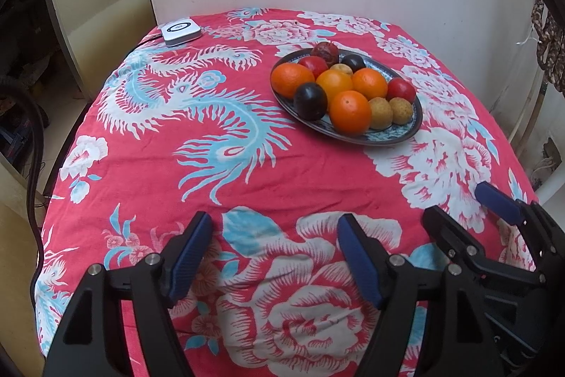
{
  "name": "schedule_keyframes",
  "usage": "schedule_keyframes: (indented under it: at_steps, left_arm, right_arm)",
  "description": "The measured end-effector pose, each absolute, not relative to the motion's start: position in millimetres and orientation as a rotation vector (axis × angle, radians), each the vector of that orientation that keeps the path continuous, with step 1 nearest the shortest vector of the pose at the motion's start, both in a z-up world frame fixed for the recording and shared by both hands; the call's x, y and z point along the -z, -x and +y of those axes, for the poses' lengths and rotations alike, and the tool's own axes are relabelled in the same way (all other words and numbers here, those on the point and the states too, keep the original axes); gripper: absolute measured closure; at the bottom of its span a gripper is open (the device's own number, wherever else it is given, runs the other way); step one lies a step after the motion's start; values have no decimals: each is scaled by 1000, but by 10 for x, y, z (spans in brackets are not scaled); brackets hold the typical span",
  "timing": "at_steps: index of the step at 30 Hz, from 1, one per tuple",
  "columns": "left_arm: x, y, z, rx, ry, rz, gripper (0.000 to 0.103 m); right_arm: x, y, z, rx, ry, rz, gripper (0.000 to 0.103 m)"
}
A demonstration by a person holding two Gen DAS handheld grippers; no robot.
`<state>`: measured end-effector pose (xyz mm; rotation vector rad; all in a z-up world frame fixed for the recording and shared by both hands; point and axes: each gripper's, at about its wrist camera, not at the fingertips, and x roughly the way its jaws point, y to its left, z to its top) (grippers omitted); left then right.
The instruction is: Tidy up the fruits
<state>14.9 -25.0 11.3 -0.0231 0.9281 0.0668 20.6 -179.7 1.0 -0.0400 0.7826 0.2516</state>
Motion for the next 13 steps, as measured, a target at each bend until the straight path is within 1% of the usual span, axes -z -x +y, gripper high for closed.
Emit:
schedule_keyframes:
  at_steps: [13]
  left_arm:
    - [-120,-162,-231,-58,26,934,26]
  right_arm:
    - [-31,-248,-1817,-257,22,801,25]
